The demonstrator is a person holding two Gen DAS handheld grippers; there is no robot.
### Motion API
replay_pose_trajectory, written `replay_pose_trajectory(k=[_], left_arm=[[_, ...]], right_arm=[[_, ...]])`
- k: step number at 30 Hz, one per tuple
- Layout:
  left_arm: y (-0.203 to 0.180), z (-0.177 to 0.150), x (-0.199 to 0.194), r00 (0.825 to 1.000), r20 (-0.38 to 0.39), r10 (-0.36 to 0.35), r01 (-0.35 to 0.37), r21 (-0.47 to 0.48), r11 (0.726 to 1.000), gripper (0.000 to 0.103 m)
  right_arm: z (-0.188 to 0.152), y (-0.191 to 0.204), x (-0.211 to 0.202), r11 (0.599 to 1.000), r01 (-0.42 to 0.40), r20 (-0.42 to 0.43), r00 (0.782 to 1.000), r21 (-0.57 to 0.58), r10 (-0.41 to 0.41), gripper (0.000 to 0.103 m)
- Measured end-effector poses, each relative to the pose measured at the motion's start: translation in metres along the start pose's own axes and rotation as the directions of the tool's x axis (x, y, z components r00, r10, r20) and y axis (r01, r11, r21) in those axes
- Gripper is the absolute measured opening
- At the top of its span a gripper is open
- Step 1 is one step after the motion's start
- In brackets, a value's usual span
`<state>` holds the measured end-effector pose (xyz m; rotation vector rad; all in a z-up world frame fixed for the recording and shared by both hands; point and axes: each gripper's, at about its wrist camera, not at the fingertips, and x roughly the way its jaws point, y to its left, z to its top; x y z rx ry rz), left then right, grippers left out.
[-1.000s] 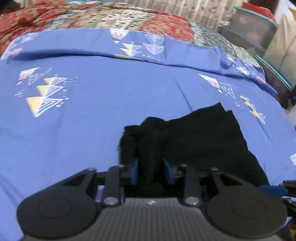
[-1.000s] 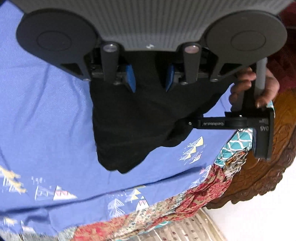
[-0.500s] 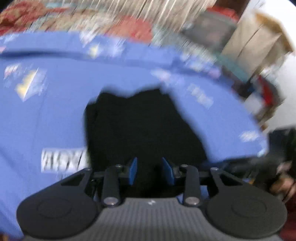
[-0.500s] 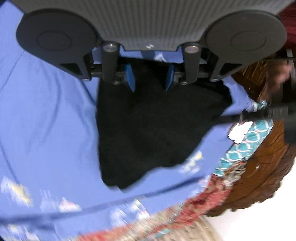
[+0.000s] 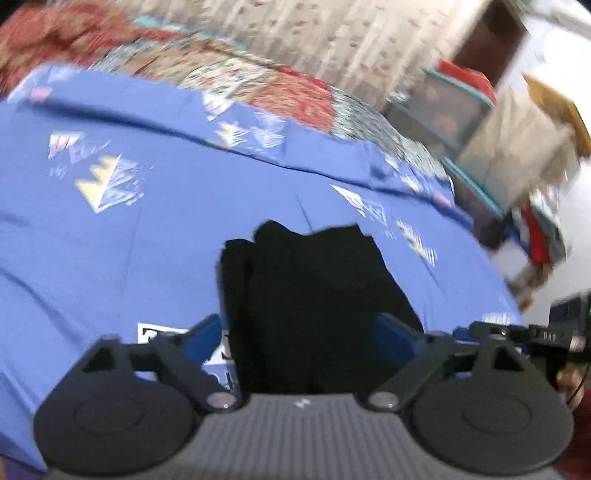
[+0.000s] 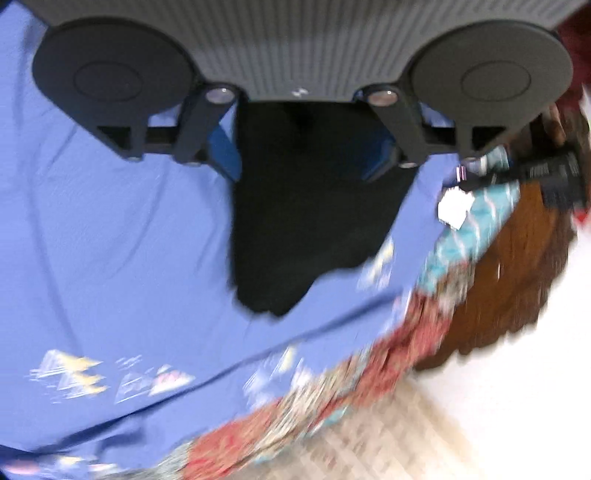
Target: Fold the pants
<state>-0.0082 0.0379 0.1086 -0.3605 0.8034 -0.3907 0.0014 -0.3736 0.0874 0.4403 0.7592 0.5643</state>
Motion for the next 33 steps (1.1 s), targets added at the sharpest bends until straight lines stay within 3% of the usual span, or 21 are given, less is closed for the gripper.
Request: replay_pose_trajectory(k=[4, 8, 13, 17, 19, 20, 21, 23, 24, 27, 33], left_arm=[[0.028, 0.009, 0.032, 0.996, -0.047, -0.078, 0.070, -0.163, 0.984, 0.103], [0.048, 0.006, 0.065, 0.985, -0.121, -0.122, 0.084, -0.277, 0.957, 0.103], [0.058, 0.002, 0.087, 0.974, -0.168, -0.149, 0.089, -0.317, 0.944, 0.103], [0.060, -0.004, 0.104, 0.958, -0.184, -0.218, 0.143, -0.350, 0.926, 0.103], [0.057, -0.007, 0.113, 0.958, -0.190, -0.216, 0.142, -0.342, 0.929, 0.102], [0.054, -0.007, 0.116, 0.960, -0.189, -0.208, 0.139, -0.327, 0.935, 0.095], [0.051, -0.005, 0.116, 0.961, -0.186, -0.205, 0.139, -0.316, 0.939, 0.078], [0.047, 0.004, 0.111, 0.960, -0.182, -0.212, 0.151, -0.300, 0.942, 0.060], [0.044, 0.011, 0.107, 0.961, -0.172, -0.215, 0.160, -0.285, 0.945, 0.057], [0.033, 0.038, 0.090, 0.973, -0.105, -0.206, 0.181, -0.208, 0.961, 0.057], [0.020, 0.119, 0.096, 0.981, 0.043, -0.187, 0.189, -0.058, 0.980, 0.056]], right_arm=[[0.008, -0.027, 0.016, 0.989, -0.007, 0.043, 0.999, 0.147, 0.001, 0.085], [0.008, -0.043, 0.051, 0.965, -0.061, -0.010, 0.998, 0.255, 0.065, 0.086], [0.019, -0.043, 0.077, 0.969, -0.070, -0.072, 0.993, 0.236, 0.089, 0.086], [0.033, -0.043, 0.090, 0.974, -0.104, -0.113, 0.985, 0.200, 0.129, 0.087], [0.035, -0.039, 0.103, 0.978, -0.108, -0.151, 0.979, 0.178, 0.135, 0.087], [0.037, -0.035, 0.112, 0.981, -0.109, -0.169, 0.976, 0.159, 0.136, 0.083], [0.037, -0.029, 0.118, 0.983, -0.118, -0.182, 0.973, 0.142, 0.143, 0.071], [0.037, -0.014, 0.126, 0.992, -0.091, -0.204, 0.973, 0.084, 0.107, 0.063], [0.039, -0.009, 0.125, 0.995, -0.084, -0.199, 0.976, 0.057, 0.093, 0.057], [0.054, 0.001, 0.114, 0.991, -0.128, -0.130, 0.983, 0.040, 0.132, 0.046], [0.111, 0.020, 0.105, 0.981, -0.170, 0.062, 0.982, -0.088, 0.176, 0.044]])
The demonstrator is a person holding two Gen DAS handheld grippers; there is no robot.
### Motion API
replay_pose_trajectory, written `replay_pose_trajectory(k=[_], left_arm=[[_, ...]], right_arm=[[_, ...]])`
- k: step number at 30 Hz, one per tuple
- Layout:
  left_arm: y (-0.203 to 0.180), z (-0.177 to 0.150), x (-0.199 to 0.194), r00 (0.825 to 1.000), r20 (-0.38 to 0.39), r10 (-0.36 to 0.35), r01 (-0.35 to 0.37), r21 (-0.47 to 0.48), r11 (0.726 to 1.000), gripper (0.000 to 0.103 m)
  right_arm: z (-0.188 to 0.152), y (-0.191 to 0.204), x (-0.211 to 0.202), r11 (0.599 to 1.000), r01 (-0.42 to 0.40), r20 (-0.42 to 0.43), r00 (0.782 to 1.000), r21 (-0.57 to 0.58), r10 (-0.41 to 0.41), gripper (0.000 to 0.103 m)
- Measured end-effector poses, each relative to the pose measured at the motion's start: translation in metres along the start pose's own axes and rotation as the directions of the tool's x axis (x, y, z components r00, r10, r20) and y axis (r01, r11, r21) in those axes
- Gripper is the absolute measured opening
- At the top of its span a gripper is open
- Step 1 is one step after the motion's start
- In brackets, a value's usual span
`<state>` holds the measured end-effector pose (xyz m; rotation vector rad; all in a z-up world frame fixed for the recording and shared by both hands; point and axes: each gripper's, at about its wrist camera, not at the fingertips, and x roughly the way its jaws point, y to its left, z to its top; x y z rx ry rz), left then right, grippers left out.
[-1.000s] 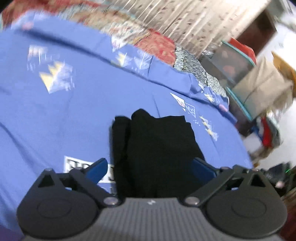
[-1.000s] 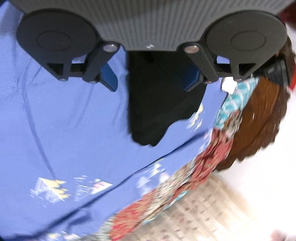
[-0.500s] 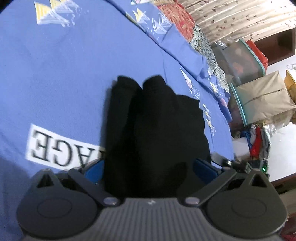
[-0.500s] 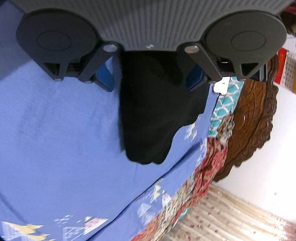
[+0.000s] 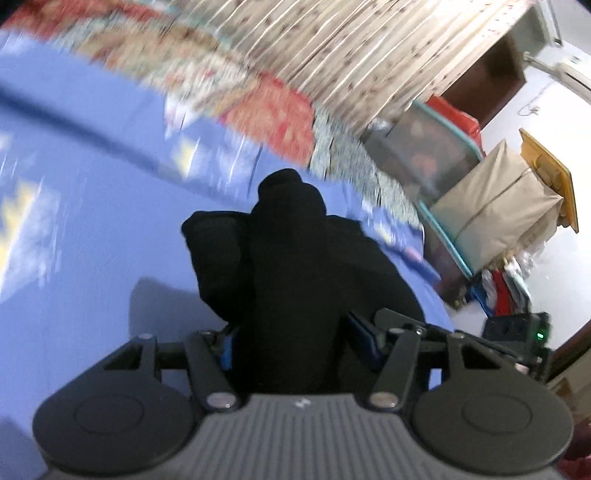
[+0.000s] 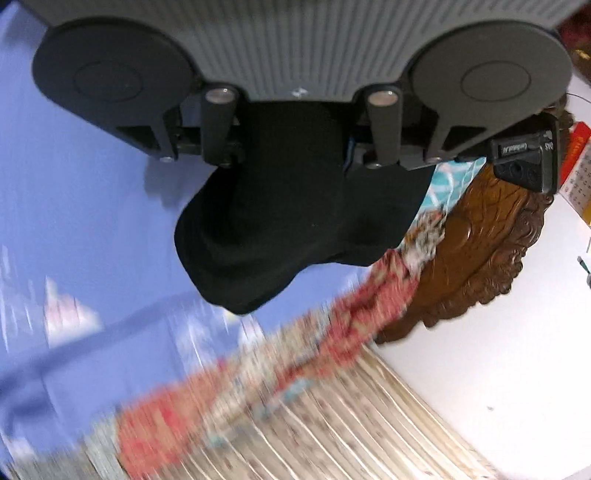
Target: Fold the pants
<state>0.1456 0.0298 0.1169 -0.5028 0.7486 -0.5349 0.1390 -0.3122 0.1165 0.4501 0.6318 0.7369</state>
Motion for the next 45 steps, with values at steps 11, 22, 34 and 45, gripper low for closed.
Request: replay_pose_trajectory(k=[11, 22, 34, 45], left_arm=[[0.036, 0.074, 0.123, 0.995, -0.022, 0.096, -0.095, 0.067, 0.993, 0.056], [0.071, 0.050, 0.170, 0.950, -0.062, 0.305, -0.305, 0.017, 0.952, 0.081], [-0.003, -0.005, 0.063, 0.941, 0.064, 0.333, -0.338, 0.091, 0.937, 0.084], [-0.044, -0.087, 0.004, 0.888, 0.000, 0.461, -0.457, 0.132, 0.880, 0.086]], right_arm=[[0.084, -0.054, 0.073, 0.989, 0.135, 0.101, 0.986, -0.058, -0.129, 0.044], [0.059, -0.105, 0.124, 0.952, 0.282, -0.034, 0.959, 0.119, -0.280, 0.064], [0.007, -0.032, 0.034, 0.907, 0.421, 0.014, 0.907, 0.013, -0.421, 0.079], [-0.083, 0.037, -0.011, 0.892, 0.451, -0.081, 0.890, 0.017, -0.449, 0.082]])
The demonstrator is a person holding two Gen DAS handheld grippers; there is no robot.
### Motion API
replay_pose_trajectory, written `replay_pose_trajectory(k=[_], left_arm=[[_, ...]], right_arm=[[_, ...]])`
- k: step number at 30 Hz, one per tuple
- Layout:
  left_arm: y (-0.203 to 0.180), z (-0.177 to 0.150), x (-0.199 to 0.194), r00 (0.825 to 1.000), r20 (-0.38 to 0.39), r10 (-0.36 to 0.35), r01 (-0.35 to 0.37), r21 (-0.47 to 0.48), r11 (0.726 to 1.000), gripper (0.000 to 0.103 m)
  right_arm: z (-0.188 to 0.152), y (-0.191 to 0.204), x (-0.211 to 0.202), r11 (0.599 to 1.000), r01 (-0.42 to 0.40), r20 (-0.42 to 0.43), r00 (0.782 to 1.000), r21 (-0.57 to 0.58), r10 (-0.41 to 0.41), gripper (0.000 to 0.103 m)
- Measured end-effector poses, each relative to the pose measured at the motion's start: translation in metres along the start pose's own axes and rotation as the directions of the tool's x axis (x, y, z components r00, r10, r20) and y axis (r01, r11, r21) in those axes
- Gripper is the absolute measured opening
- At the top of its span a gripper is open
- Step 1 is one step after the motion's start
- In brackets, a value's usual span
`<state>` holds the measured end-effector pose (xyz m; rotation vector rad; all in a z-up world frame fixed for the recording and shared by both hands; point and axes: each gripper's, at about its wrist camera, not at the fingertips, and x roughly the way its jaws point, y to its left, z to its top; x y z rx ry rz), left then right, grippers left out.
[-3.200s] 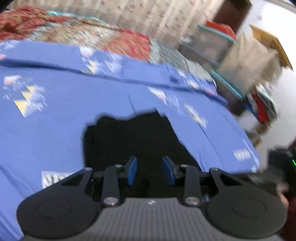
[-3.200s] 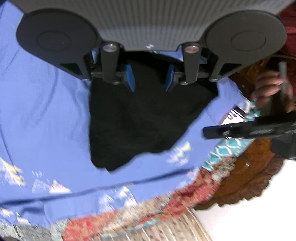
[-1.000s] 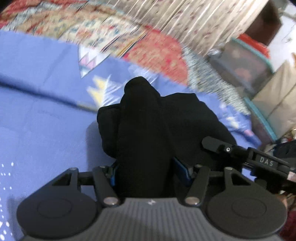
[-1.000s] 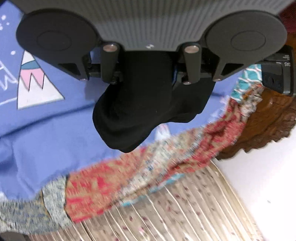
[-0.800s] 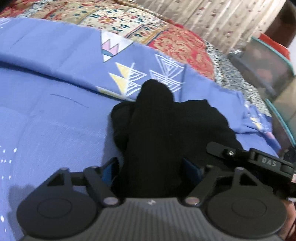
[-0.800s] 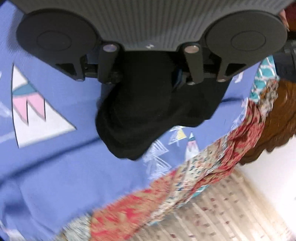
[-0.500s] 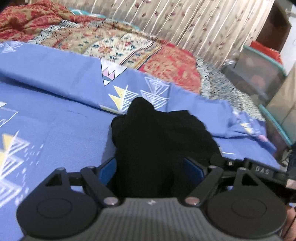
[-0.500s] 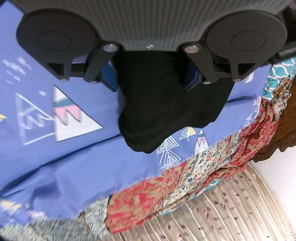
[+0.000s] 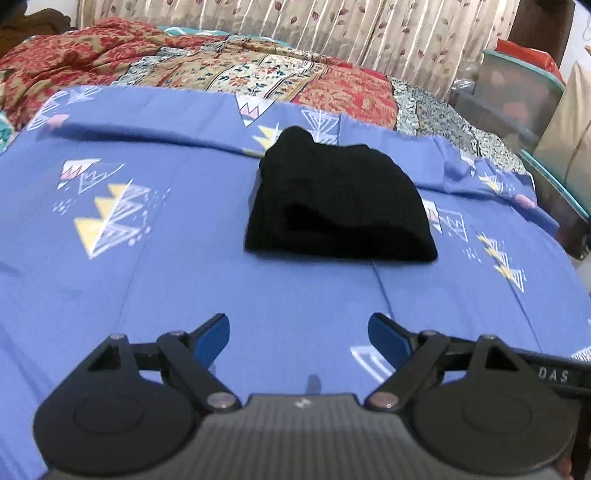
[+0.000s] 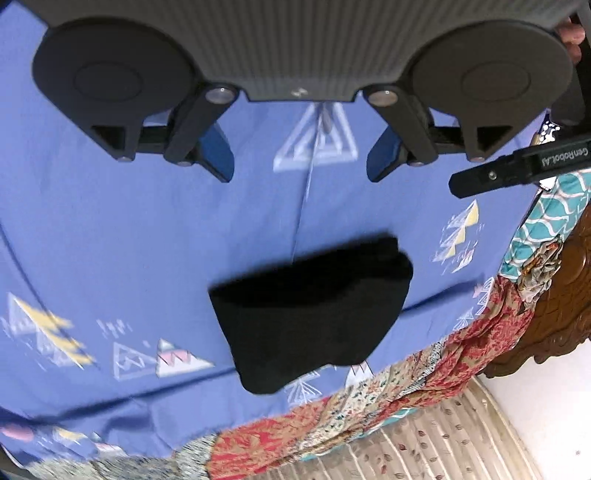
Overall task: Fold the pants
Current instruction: 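Open both grippers and lift them away from the folded black bundle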
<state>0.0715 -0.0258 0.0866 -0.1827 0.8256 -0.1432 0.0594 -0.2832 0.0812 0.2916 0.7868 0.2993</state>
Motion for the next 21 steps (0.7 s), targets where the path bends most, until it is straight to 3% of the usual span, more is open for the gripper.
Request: replay_pose_trajectory(k=[11, 17, 21], left_arm=[[-0.018, -0.032, -0.051, 0.996, 0.043, 0.076, -0.077, 0.011, 0.997, 0.103], [-0.026, -0.049, -0.073, 0.988, 0.067, 0.141, -0.142, 0.012, 0.990, 0.103], [-0.018, -0.056, -0.078, 0.993, 0.035, 0.112, -0.110, -0.044, 0.993, 0.103]], right_arm=[[-0.031, 0.018, -0.038, 0.999, -0.028, -0.018, 0.999, 0.034, 0.029, 0.089], [-0.043, 0.027, -0.045, 0.999, -0.045, -0.013, 0.999, 0.029, 0.045, 0.091], [-0.049, 0.028, -0.045, 0.999, -0.023, -0.025, 0.999, 0.048, 0.024, 0.091]])
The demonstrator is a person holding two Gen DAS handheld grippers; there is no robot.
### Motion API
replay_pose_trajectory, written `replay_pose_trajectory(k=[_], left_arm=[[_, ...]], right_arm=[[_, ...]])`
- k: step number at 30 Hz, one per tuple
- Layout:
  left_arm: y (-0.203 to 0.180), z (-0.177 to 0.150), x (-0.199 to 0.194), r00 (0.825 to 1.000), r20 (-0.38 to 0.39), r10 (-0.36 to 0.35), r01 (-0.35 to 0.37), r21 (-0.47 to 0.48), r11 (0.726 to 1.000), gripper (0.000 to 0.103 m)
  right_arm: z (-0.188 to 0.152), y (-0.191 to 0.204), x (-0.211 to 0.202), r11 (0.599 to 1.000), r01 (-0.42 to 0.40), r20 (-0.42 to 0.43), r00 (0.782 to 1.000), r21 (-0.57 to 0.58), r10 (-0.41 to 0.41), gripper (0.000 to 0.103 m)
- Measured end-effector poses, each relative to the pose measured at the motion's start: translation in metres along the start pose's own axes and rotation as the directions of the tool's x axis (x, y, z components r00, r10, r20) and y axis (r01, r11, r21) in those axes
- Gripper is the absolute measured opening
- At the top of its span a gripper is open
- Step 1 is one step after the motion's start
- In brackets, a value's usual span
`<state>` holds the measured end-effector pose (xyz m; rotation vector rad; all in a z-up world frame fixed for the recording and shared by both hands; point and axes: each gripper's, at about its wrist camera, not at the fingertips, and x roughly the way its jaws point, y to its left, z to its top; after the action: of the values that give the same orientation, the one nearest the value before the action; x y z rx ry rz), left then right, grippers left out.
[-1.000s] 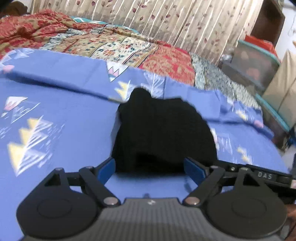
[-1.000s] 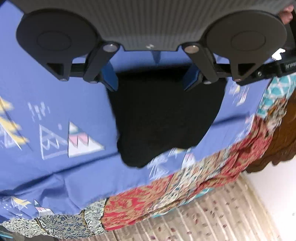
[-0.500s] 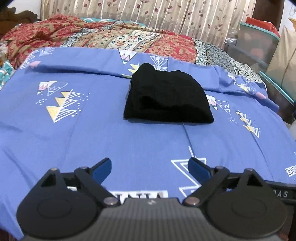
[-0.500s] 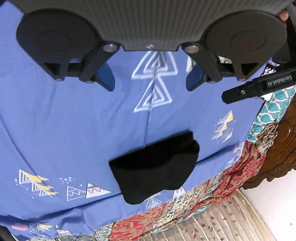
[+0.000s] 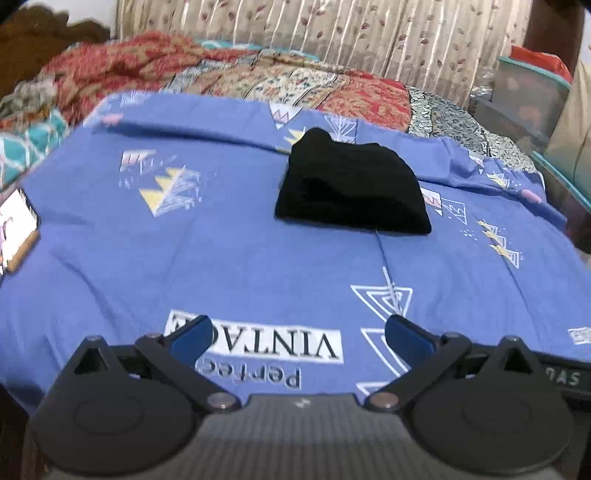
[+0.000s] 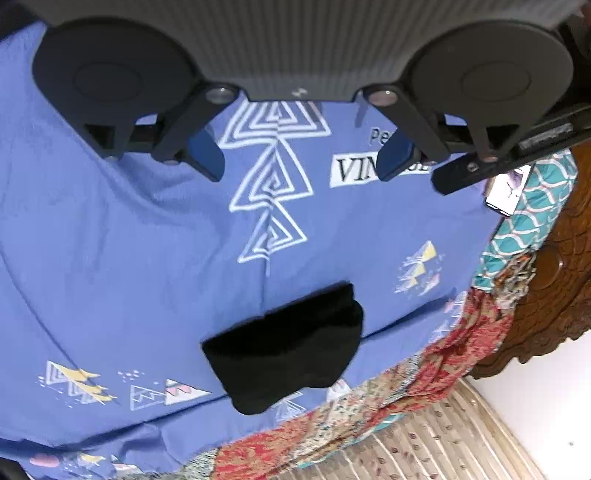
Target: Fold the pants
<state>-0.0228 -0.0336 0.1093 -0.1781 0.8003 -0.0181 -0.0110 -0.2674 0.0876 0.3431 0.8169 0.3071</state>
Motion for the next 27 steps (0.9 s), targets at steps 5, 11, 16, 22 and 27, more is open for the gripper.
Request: replay_pose_trajectory(k=[5, 11, 16, 22, 27], left_arm=[[0.008, -0.003, -0.008, 1.000, 0.005, -0.021, 0.022, -0.036, 0.999, 0.103], [-0.003, -0.005, -0.013, 0.999, 0.033, -0.012, 0.012, -0.005, 1.000, 0.103], [-0.008, -0.001, -0.018, 0.996, 0.082, 0.042, -0.043, 0.014, 0.999, 0.103], [-0.011, 0.005, -0.012, 0.987, 0.080, 0.138, -0.142, 0.047, 0.989, 0.103], [-0.013, 0.010, -0.007, 0.977, 0.081, 0.197, -0.201, 0.054, 0.978, 0.103]], right_arm=[[-0.003, -0.002, -0.006, 0.999, 0.038, 0.028, 0.999, 0.005, -0.038, 0.093], [-0.003, -0.009, -0.004, 0.998, 0.052, 0.027, 0.998, 0.035, -0.053, 0.096], [-0.003, -0.009, -0.003, 0.997, 0.067, 0.027, 0.997, 0.024, -0.068, 0.096], [-0.003, -0.007, -0.004, 0.996, 0.087, 0.049, 0.995, 0.009, -0.087, 0.096], [-0.002, -0.008, -0.002, 0.995, 0.095, 0.050, 0.994, 0.007, -0.095, 0.096]])
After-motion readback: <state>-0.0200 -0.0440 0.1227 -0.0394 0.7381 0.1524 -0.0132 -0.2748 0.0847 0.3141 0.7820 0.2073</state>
